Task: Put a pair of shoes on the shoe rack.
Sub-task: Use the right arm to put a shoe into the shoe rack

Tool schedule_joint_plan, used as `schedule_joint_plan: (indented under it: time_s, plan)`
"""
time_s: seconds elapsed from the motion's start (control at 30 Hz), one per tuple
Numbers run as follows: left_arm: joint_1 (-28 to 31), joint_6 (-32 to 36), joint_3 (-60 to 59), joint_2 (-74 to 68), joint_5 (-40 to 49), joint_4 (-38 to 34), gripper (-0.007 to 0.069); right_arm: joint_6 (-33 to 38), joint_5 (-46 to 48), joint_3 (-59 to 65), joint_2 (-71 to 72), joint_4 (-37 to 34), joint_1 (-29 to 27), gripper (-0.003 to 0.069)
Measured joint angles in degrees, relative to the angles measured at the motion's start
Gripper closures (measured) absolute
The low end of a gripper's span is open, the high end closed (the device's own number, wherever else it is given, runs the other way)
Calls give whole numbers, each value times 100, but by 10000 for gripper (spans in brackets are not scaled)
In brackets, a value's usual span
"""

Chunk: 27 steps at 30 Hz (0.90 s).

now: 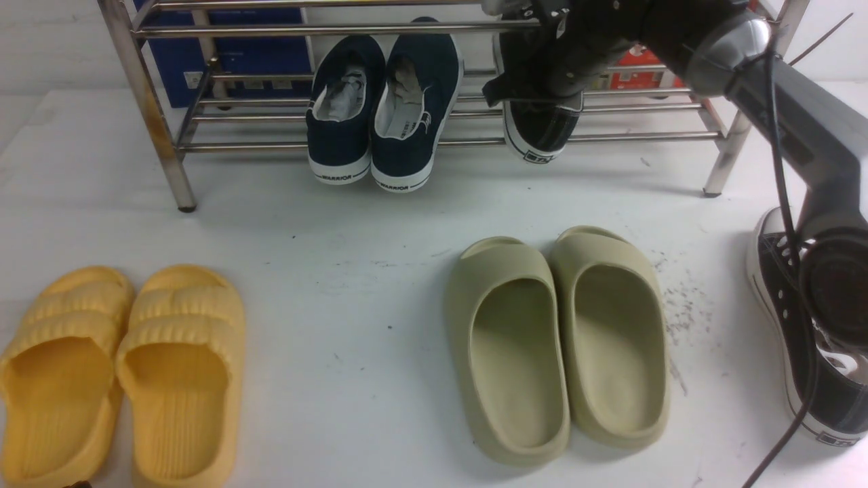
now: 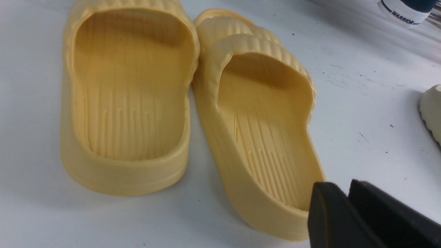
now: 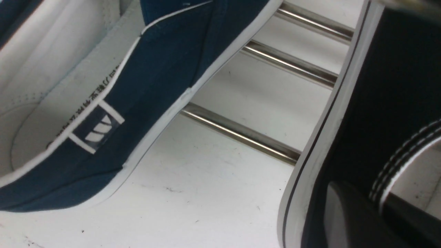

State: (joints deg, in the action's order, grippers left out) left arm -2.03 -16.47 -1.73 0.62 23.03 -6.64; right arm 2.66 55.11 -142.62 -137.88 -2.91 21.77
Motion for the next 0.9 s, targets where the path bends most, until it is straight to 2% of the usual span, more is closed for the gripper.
schedule_joint_plan:
  time_s: [0.27, 0.43, 0.47, 0.5, 0.57, 0.63, 0.8, 0.9]
  plan:
    - [0, 0, 0, 0, 0, 0, 522, 40, -191, 2, -51, 12, 0, 554]
    - [0, 0, 0, 0, 0, 0, 522, 62, -406, -38, 10, 69, 0, 458]
    - [0, 0, 0, 0, 0, 0, 522, 62, -399, -51, 42, 69, 0, 419]
    - [0, 0, 0, 0, 0, 0, 522, 62, -395, -51, 48, 69, 0, 419]
    - [0, 0, 0, 0, 0, 0, 522, 62, -208, -51, 154, -54, 0, 365]
    - [0, 0, 0, 0, 0, 0, 522, 62, 99, -51, 272, -213, 0, 340]
    - [0, 0, 0, 0, 0, 0, 519, 62, 1438, -56, 677, -650, 0, 334]
    - [0, 0, 0, 0, 0, 0, 515, 62, 1631, -56, 792, -731, 0, 370]
